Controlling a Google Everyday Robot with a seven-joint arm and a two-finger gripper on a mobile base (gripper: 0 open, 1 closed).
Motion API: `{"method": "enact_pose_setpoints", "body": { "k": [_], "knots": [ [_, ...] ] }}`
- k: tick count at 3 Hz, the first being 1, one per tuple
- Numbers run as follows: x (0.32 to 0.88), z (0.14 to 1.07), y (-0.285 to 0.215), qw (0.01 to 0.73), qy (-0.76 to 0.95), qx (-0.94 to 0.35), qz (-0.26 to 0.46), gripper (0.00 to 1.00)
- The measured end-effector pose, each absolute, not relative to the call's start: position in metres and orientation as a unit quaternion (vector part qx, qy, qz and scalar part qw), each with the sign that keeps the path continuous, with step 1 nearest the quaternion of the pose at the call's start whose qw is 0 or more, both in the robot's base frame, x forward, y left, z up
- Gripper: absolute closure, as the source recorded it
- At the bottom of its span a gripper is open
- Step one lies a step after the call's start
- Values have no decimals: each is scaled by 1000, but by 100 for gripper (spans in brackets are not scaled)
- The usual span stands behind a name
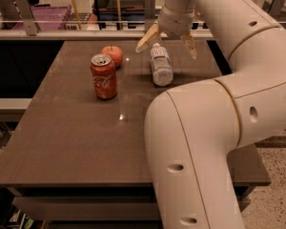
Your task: Place blue plastic bottle upright
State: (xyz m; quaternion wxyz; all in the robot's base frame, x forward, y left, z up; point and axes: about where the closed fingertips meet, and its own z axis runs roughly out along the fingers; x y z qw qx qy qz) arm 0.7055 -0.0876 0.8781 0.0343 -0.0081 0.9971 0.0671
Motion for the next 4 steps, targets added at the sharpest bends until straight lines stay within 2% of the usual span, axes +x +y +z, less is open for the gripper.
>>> {"method": "enact_pose_setpoints", "body": {
  "k": [3,4],
  "knots": [
    [714,846,-76,8,996,-31,83,0],
    [724,844,-72,26,995,-30,88,18]
  ]
}}
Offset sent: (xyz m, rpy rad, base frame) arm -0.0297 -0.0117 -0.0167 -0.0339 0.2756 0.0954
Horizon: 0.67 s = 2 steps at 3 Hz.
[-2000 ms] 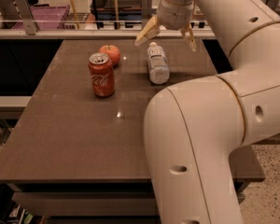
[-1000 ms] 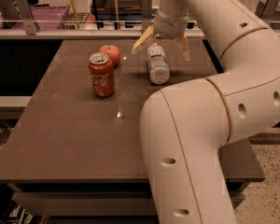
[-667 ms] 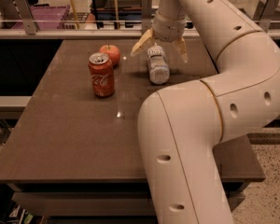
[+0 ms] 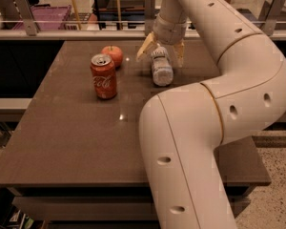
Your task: Place blue plastic bottle upright
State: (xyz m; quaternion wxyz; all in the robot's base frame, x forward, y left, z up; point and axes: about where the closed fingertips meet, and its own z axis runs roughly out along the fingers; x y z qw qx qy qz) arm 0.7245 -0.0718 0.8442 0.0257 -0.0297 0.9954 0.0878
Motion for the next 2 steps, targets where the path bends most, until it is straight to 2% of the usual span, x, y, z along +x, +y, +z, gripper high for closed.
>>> {"method": "enact_pose_setpoints", "body": {
  "k": [1,2],
  "knots": [
    [733,841,-68,38,995,-29,91,43],
    [739,838,-65,47,994,-28,94,72]
  ]
}}
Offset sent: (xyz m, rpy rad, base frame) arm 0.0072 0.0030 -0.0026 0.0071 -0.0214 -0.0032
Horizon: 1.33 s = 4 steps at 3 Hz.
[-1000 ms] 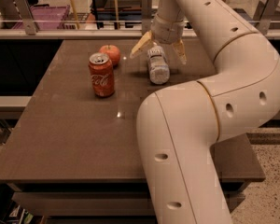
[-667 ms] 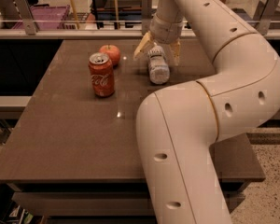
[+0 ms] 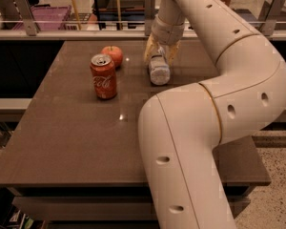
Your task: Place blue plastic bottle upright
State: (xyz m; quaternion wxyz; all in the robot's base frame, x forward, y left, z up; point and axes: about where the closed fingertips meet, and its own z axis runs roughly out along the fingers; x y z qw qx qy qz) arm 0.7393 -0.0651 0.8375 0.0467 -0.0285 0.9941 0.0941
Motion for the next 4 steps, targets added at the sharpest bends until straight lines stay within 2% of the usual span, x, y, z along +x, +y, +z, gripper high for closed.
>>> {"method": "enact_pose_setpoints", "body": {
  "k": [1,2,4],
  "knots": [
    [743,835,-63,51,994,-28,95,95],
    [744,835,-62,53,994,-28,96,100],
    [744,836,-62,53,994,-28,96,100]
  ]
}}
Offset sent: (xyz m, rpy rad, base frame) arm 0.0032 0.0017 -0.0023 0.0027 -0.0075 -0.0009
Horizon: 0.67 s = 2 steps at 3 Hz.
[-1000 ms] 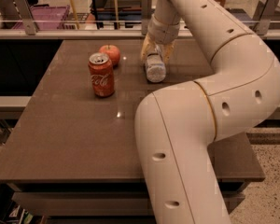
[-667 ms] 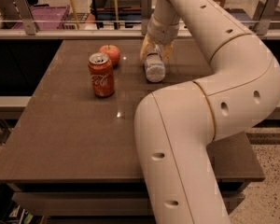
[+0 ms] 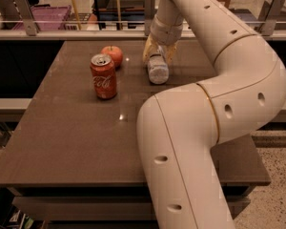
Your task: Place blue plastic bottle upright
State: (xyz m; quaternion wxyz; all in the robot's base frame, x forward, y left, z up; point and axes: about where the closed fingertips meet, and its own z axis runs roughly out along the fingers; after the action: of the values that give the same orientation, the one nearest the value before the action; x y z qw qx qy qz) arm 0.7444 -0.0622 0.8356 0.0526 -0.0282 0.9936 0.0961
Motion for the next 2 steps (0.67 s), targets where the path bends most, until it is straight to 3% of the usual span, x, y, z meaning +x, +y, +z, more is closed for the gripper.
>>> {"method": "enact_pose_setpoints", "body": {
  "k": [2],
  "knots": [
    [728,865,-112,141,980,-5,142,100]
  ]
}}
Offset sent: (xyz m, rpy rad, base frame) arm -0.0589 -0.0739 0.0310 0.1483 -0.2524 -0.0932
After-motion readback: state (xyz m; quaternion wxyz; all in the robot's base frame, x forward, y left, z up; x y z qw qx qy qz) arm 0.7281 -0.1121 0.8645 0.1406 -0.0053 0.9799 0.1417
